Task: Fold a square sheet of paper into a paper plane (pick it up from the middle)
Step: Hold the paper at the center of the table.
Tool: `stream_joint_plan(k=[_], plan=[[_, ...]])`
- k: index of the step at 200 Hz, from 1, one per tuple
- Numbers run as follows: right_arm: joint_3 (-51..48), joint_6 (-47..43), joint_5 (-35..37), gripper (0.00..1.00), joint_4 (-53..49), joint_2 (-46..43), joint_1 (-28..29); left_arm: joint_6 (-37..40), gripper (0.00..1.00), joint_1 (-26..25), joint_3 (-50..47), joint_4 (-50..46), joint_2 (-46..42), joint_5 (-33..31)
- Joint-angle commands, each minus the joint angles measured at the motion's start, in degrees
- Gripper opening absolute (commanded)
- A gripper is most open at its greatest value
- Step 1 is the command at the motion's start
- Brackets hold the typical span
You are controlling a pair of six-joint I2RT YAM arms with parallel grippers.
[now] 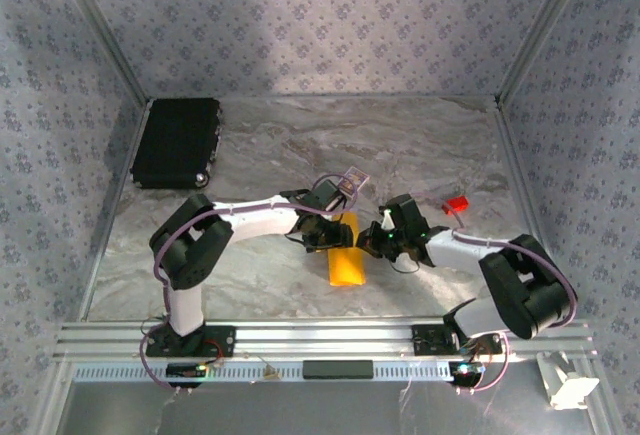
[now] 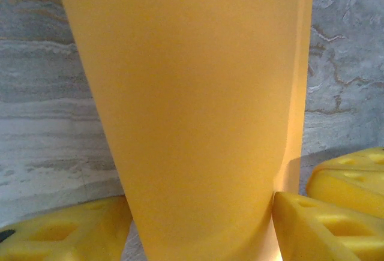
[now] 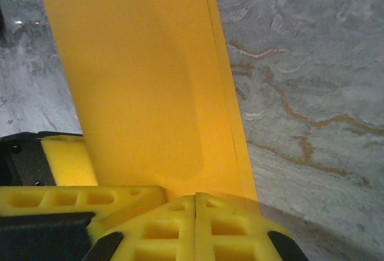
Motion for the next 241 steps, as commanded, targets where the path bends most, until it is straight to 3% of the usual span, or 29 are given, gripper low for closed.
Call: stream_joint_plan(k=[1, 61, 128, 241], plan=[[0.1, 0.4, -1.6, 0.00, 1.5, 2.6, 0.4, 0.5, 0.65, -0.7, -0.8, -2.4, 3.7, -2.0], [-0.4, -0.5, 2.5, 0.00, -3.7, 6.1, 0.3, -0.6, 0.67, -0.7, -0.5, -0.8, -2.2, -2.2], [-2.3, 5.1, 3.9, 0.00, -1.8, 4.3, 0.3, -6.4, 0.71, 3.1, -12.2, 13.7, -11.1, 2.9], [-3.2, 6.4, 4.8, 0.00, -1.9, 3.0, 0.0, -5.6, 0.51, 3.1, -12.9, 16.2, -7.0, 5.9]])
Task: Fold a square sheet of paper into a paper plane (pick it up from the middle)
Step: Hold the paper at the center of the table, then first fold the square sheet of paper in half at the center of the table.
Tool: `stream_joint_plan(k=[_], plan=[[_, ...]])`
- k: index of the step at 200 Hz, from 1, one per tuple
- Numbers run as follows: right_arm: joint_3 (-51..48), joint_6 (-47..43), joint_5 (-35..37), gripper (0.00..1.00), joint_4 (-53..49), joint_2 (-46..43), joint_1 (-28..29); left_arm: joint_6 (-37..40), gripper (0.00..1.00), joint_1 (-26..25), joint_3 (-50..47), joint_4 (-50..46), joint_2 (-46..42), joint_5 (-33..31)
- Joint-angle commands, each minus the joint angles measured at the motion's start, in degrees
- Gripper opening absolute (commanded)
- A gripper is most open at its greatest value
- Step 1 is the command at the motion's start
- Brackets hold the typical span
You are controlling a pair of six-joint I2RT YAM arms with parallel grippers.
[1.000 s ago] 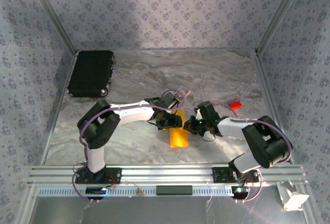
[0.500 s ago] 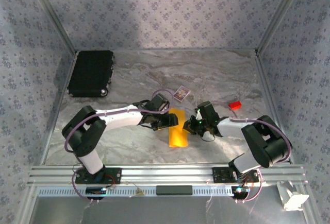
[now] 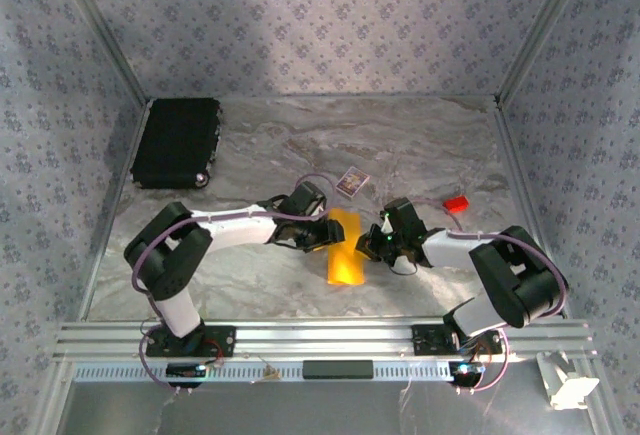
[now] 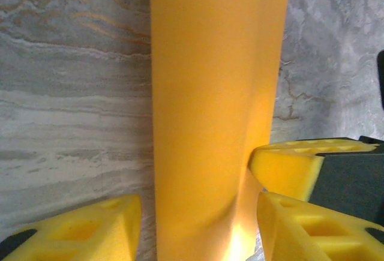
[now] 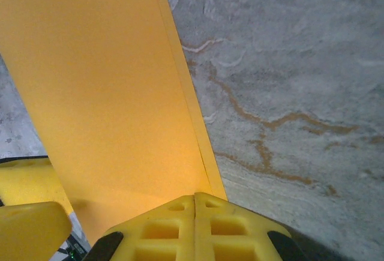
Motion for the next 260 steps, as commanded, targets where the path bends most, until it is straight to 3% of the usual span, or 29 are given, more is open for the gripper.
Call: stream_joint_plan(k=[1, 70, 100, 139, 164, 198, 260], plan=[[-1.8, 0.9, 3.8, 0.00, -4.6, -0.1, 0.0, 0.2, 0.51, -0.3, -0.1, 0.2, 1.1, 1.3], [-1.0, -0.1, 1.8, 0.03, -2.9, -1.1, -0.4, 0.9, 0.40, -0.6, 0.5, -1.7, 3.4, -0.5], [2.0, -2.7, 0.6, 0.08, -6.3, -4.9, -2.4, 1.2, 0.40, -0.8, 0.8, -2.9, 3.7, -1.8], [3.4, -7.8, 7.2, 0.12, -20.0, -15.8, -7.4, 1.3, 0.39, -1.1, 1.5, -4.9, 3.9, -3.1], [1.6, -9.3, 6.5, 0.13, -23.3, -21.2, -11.9, 1.2, 0.39, -1.1, 1.7, -5.5, 4.0, -3.6], [-0.2, -9.4, 4.7, 0.13, -24.1, -22.6, -14.9, 1.1, 0.40, -1.1, 2.1, -5.9, 4.5, -3.7], [-1.0, -8.9, 3.9, 0.13, -23.2, -22.2, -15.0, 1.1, 0.43, -1.4, 2.9, -6.4, 5.3, -4.4]])
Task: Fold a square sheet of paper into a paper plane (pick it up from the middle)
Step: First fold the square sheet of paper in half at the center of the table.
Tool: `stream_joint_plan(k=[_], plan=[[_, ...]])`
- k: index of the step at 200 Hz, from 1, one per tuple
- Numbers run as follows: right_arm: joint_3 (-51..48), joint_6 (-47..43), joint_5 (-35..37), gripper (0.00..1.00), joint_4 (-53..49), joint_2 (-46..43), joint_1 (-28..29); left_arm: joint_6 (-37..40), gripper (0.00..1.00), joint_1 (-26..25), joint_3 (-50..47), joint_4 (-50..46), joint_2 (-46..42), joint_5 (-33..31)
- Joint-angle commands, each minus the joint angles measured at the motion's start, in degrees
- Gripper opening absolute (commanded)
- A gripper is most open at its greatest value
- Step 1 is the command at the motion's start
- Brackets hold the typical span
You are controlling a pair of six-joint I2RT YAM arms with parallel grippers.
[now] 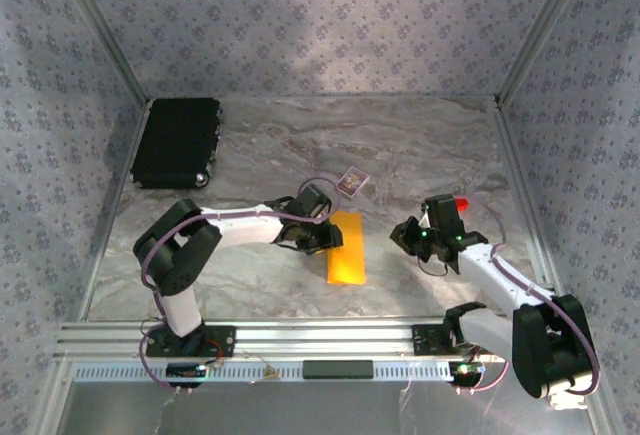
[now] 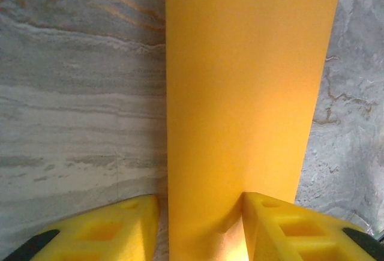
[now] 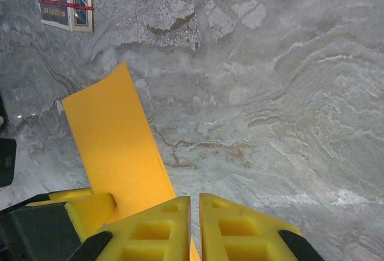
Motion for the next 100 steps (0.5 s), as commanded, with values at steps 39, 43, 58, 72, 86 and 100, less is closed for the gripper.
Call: stream_joint_plan(k=[39, 43, 58, 72, 86, 100], plan=[[-0.9, -0.7, -0.8, 0.13, -0.9, 0.0, -0.2, 0.5, 0.44, -0.9, 2.0, -4.9, 3.5, -3.2], [-1.1, -0.7, -0.8, 0.13, -0.9, 0.0, -0.2, 0.5, 0.44, -1.1, 2.1, -5.0, 3.7, -3.4], [-1.2, -0.6, -0.9, 0.13, -0.8, -0.1, -0.2, 0.5, 0.44, -1.1, 2.3, -5.0, 4.1, -3.4], [-1.4, -0.7, -0.9, 0.13, -0.7, -0.2, -0.2, 0.6, 0.44, -1.2, 2.6, -5.2, 4.5, -3.5], [-1.6, -0.5, -0.9, 0.13, -0.7, -0.3, -0.1, 0.6, 0.44, -1.4, 2.8, -6.0, 4.8, -4.1], [-1.8, -0.5, -1.0, 0.13, -0.5, -0.4, -0.1, 0.4, 0.44, -1.4, 3.0, -6.2, 5.1, -4.5]])
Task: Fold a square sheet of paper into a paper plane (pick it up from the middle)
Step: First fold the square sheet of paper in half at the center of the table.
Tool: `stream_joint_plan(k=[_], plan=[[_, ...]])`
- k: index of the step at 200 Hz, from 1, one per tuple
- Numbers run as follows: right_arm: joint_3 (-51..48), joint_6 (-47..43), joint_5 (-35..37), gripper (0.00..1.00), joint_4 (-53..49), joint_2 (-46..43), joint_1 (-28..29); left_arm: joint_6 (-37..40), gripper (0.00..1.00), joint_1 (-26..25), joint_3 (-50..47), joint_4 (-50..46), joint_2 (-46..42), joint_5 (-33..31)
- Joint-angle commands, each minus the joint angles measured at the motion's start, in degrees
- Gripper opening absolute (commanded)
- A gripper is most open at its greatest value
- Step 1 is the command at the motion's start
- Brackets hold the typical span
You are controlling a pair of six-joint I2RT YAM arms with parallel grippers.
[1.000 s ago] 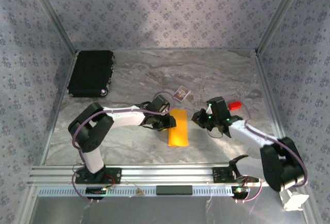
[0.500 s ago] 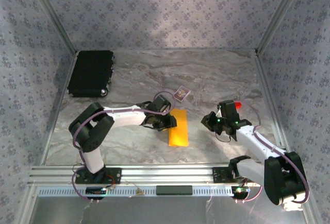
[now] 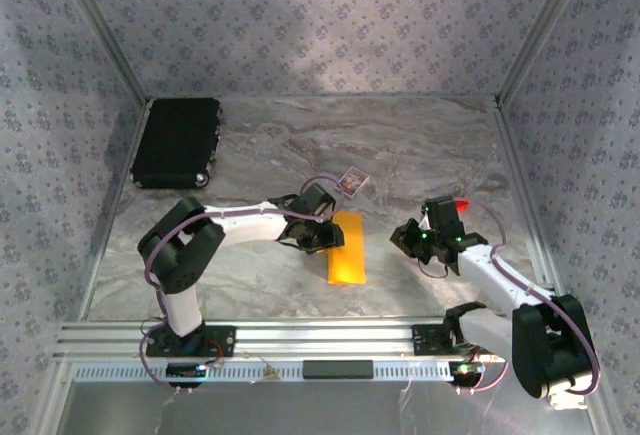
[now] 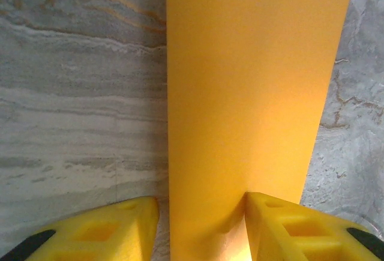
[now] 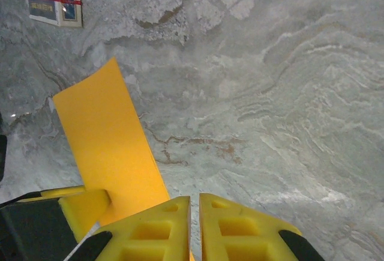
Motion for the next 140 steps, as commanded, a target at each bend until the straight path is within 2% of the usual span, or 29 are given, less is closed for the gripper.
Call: stream_joint_plan(k=[1, 140], plan=[[-0.9, -0.5, -1.0, 0.13, -0.4, -0.4, 0.0, 0.4, 0.44, -0.7, 0.0, -2.3, 3.6, -3.0], [-1.4, 0.1, -0.7, 0.14, 0.1, -0.1, 0.5, -1.5, 0.44, -0.7, 0.5, -2.0, 5.2, -3.4]])
